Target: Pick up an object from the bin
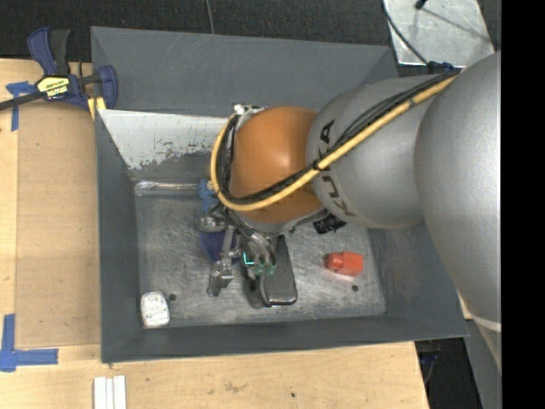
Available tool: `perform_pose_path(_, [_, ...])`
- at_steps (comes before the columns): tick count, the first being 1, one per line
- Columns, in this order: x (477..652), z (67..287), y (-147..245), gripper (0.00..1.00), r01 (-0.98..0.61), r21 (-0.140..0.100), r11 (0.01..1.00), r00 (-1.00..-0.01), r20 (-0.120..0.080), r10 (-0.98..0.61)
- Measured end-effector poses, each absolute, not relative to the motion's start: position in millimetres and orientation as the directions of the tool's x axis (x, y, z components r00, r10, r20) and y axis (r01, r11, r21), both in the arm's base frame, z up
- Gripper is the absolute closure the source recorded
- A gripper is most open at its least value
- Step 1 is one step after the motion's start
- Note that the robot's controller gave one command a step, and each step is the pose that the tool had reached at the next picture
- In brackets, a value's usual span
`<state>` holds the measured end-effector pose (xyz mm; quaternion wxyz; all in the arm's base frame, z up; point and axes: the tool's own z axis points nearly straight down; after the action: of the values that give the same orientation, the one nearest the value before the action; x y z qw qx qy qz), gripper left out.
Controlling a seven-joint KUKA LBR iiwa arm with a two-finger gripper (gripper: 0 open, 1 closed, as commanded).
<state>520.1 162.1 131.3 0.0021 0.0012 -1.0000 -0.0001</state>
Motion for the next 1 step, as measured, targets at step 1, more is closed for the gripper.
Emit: perform_pose_path(1, [538.8, 86.9, 125.3, 0.0, -0.081, 0.001, 0.997, -0.997, -0.006, -0.081])
